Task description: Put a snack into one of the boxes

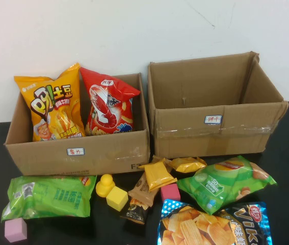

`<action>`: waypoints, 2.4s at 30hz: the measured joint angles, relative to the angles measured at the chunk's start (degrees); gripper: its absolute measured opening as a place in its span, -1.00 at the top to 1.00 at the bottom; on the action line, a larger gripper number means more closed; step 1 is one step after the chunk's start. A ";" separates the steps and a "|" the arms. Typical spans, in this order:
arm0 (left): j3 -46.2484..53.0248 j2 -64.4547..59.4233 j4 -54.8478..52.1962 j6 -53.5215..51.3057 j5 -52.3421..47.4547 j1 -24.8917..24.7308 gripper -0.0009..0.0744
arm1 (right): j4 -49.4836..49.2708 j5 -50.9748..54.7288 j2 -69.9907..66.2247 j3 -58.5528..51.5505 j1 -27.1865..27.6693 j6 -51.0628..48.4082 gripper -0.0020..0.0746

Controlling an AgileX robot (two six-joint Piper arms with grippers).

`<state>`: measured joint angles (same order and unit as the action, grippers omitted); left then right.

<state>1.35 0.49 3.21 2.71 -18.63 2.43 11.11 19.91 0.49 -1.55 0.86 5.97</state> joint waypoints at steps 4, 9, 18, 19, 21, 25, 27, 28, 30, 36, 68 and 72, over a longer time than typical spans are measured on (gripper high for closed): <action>0.00 0.00 0.00 0.00 0.00 0.00 0.98 | 0.00 0.00 0.00 0.00 0.00 0.00 0.95; 0.00 0.00 0.00 0.00 0.00 0.00 0.98 | 0.00 0.00 0.00 0.00 0.00 0.00 0.95; 0.00 0.00 0.00 0.00 0.00 0.00 0.98 | 0.00 0.00 0.00 0.00 0.00 0.00 0.95; 0.00 0.00 0.00 0.00 0.00 0.00 0.98 | 0.00 0.00 0.00 0.00 0.00 0.00 0.95; 0.00 0.00 0.00 0.00 0.00 0.00 0.98 | 0.00 0.00 0.00 0.00 0.00 0.00 0.95; 0.00 0.00 0.00 0.00 0.00 0.00 0.98 | 0.00 0.00 0.00 0.00 0.00 0.00 0.95; 0.00 0.00 0.00 0.00 0.00 0.00 0.98 | 0.00 0.00 0.00 0.00 0.00 0.00 0.95; 0.00 0.00 0.00 0.00 0.00 0.00 0.98 | 0.00 0.04 0.00 0.00 0.00 0.00 0.95; 0.00 0.00 0.00 0.00 0.00 0.00 0.98 | 0.00 0.04 0.00 0.00 0.00 0.00 0.95; 0.00 0.00 0.00 0.00 0.00 0.00 0.98 | 0.00 0.04 0.00 0.00 0.00 0.00 0.95; 0.00 0.00 1.85 1.07 0.16 0.00 0.98 | -7.13 -0.05 0.00 0.00 0.00 1.40 0.95; 0.13 0.00 21.77 9.25 1.77 0.00 0.98 | -18.27 -0.16 0.00 0.00 0.00 6.26 0.95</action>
<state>1.48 0.49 24.98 11.96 -16.85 2.43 -7.16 19.76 0.49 -1.55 0.86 12.23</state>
